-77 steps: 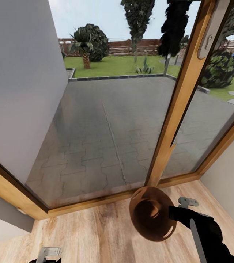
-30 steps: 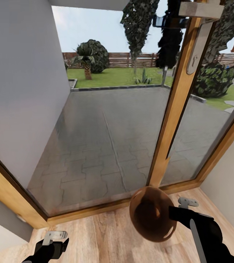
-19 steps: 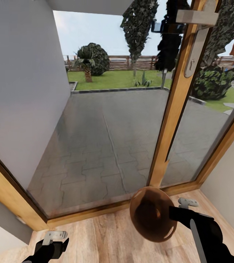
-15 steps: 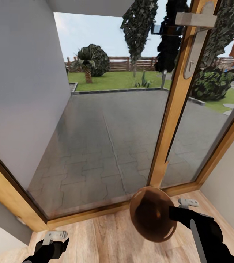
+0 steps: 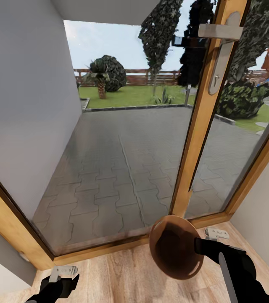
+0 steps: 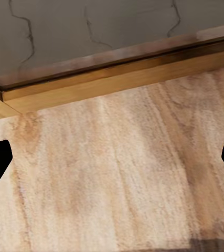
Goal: Put the three can of soda from the living room inside the tash can in the kitchen.
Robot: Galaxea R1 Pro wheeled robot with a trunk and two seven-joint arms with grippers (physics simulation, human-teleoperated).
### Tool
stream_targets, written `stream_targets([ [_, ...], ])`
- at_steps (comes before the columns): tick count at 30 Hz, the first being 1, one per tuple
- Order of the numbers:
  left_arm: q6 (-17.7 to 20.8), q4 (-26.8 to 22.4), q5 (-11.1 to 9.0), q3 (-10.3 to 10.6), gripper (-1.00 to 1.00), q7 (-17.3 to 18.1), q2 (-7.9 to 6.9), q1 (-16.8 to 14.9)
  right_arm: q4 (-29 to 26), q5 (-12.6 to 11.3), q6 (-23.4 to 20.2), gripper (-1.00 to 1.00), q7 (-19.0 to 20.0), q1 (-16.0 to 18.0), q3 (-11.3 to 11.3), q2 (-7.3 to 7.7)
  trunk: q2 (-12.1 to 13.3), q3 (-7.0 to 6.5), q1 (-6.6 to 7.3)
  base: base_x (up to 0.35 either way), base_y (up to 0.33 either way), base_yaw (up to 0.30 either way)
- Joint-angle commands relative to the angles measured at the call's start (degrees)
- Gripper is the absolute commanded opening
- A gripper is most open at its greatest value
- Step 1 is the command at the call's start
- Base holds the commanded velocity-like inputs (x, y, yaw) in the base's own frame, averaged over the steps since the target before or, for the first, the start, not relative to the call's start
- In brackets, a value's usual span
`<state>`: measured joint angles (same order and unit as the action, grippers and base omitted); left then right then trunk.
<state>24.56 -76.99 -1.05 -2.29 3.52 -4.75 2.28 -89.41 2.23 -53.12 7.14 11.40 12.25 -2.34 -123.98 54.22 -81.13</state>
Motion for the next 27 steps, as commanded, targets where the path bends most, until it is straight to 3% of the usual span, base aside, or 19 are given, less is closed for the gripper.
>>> stream_targets([
  [1, -0.01, 0.0, 0.0, 0.0, 1.0, 0.0, 0.0, 0.0, -0.05, -1.08, -0.18, -1.0, 0.27, 0.03, -0.01, 0.0, 0.0, -0.02, 0.0, 0.0, 0.0, -0.003],
  [16, -0.03, 0.08, -0.01, 0.0, 1.0, 0.0, 0.0, 0.0, -0.06, -1.79, -0.05, -1.0, 0.42, 0.03, -0.09, -0.04, 0.0, -0.05, 0.0, 0.0, 0.0, 0.005],
  [27, -0.02, 0.01, 0.0, 0.08, 1.0, 0.09, 0.0, 0.0, -0.06, -1.79, 0.12, -1.0, 0.42, 0.03, -0.3, -0.03, 0.0, -0.05, 0.0, 0.0, 0.0, 0.231],
])
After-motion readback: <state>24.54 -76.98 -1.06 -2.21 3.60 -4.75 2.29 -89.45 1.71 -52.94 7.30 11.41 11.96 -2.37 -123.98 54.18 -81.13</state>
